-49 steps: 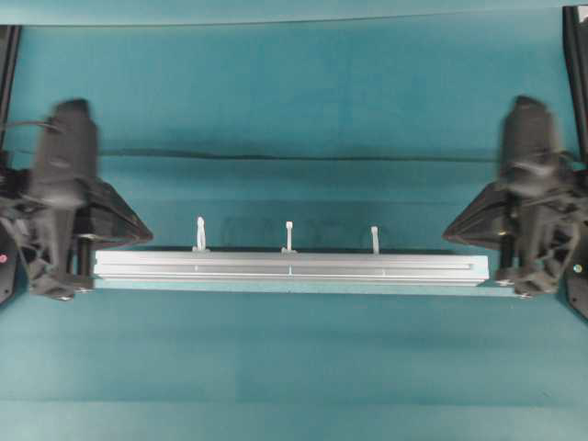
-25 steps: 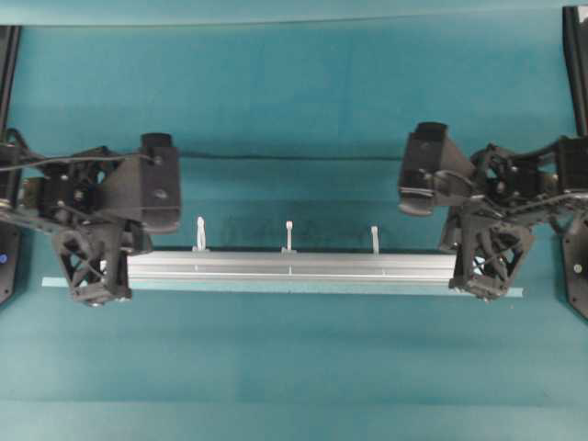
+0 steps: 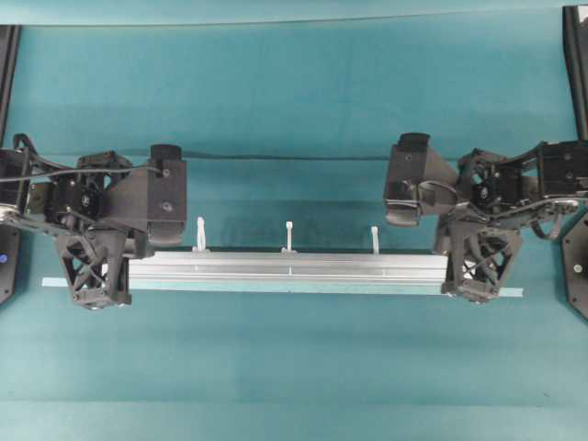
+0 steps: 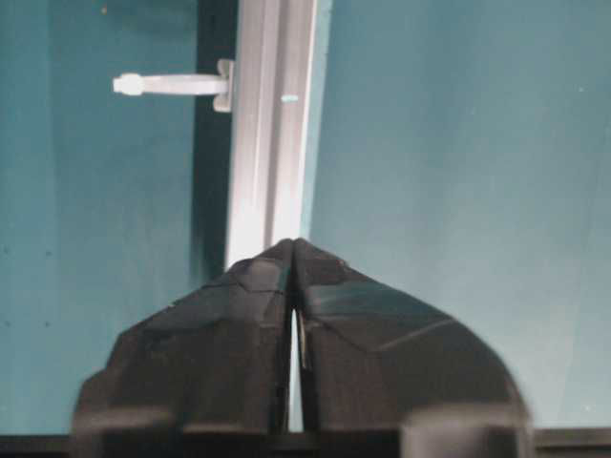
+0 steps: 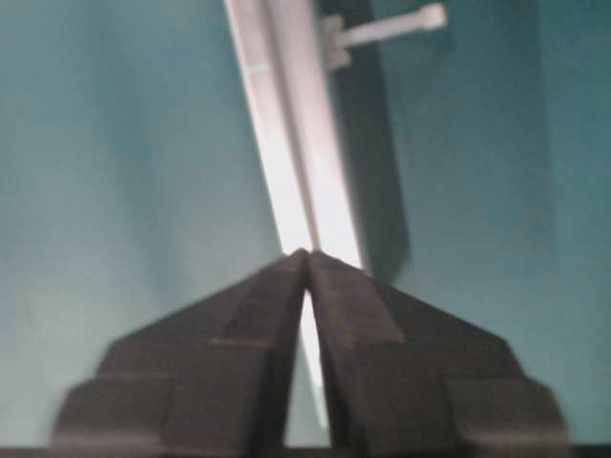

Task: Lift the large metal rail with both hands.
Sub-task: 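Lower both open grippers over the rail near each end, then close both grippers on the silver rail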

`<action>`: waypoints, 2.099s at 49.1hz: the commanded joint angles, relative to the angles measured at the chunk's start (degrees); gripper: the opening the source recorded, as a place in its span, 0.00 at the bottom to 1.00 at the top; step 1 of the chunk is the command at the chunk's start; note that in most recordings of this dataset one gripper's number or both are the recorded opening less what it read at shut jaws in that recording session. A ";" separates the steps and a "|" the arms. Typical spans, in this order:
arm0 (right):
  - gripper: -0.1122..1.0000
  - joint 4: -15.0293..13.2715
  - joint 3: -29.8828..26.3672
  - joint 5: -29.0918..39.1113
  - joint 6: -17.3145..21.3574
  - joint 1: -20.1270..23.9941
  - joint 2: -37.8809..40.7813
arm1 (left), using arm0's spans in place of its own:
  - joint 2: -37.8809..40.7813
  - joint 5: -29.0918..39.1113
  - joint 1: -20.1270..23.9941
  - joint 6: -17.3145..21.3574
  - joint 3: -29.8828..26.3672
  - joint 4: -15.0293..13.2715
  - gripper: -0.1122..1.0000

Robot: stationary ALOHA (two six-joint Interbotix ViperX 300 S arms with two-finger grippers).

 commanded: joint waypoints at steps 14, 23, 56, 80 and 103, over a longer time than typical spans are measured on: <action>0.97 -2.81 0.18 -3.60 -2.02 2.46 3.08 | 0.88 -3.43 -0.79 0.97 1.41 0.79 0.89; 0.97 -3.25 0.35 -5.10 -3.52 2.81 4.66 | 2.37 -4.83 -0.79 3.16 2.11 0.70 0.97; 0.97 -3.34 5.80 -17.31 -6.33 3.60 11.07 | 11.34 -19.60 -0.44 3.43 8.00 0.79 0.98; 0.97 -5.19 8.00 -24.35 -6.15 3.08 16.08 | 14.41 -24.96 0.26 3.78 9.67 0.79 0.98; 0.97 -5.19 8.09 -27.60 -6.15 2.90 18.81 | 19.07 -30.85 0.26 3.78 10.37 0.79 0.98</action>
